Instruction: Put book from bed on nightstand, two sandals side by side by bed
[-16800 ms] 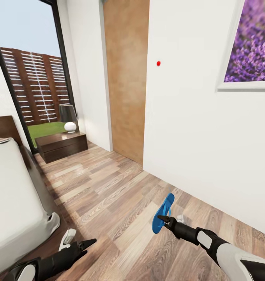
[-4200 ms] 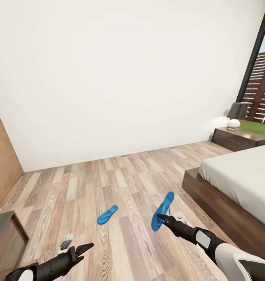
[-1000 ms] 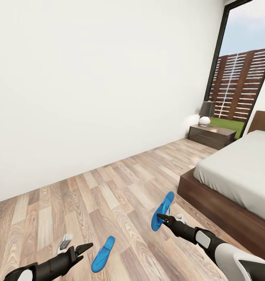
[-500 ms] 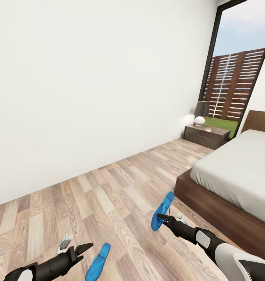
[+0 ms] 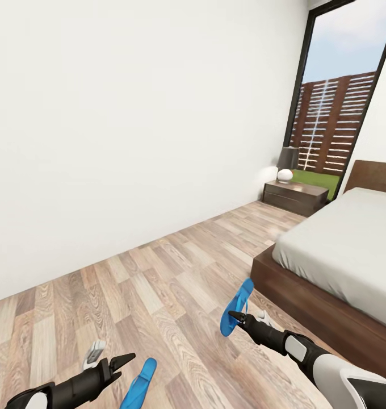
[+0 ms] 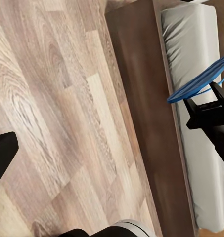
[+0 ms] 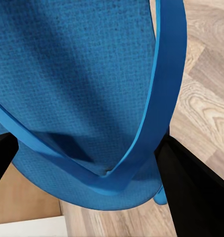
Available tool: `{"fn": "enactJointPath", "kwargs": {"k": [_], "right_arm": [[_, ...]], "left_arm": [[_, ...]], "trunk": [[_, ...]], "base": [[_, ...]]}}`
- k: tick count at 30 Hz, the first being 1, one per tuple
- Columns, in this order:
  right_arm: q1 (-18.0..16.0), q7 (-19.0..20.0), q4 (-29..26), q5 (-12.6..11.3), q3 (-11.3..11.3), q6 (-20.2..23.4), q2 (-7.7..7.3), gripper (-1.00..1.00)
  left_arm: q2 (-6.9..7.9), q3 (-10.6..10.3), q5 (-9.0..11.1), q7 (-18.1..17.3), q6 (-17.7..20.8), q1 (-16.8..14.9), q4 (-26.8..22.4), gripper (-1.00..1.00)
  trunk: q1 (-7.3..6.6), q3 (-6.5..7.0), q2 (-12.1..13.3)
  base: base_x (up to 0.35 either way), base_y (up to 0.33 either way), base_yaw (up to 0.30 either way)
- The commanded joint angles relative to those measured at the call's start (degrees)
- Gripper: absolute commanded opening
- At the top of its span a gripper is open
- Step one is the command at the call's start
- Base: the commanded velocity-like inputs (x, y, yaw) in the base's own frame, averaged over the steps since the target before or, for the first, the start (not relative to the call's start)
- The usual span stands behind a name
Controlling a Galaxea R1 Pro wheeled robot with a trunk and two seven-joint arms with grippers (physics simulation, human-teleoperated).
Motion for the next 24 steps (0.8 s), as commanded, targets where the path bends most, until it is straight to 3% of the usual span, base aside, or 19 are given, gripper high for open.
{"fn": "enactJointPath", "kwargs": {"k": [1,24], "right_arm": [[0.0,0.2,0.0,0.0,-0.5,0.6,-0.01,-1.0],[0.0,0.7,0.1,0.4,-0.5,-2.6,-0.12,-1.0]], "left_arm": [[-0.01,0.1,0.0,-0.2,0.3,0.0,0.0,1.0],[-0.12,0.3,-0.3,0.1,-1.4,0.0,-0.2,1.0]], "trunk": [[-0.01,-0.06,0.0],[-0.01,-0.06,0.0]], "base": [[0.005,0.0,-0.021],[0.001,0.0,-0.003]]}}
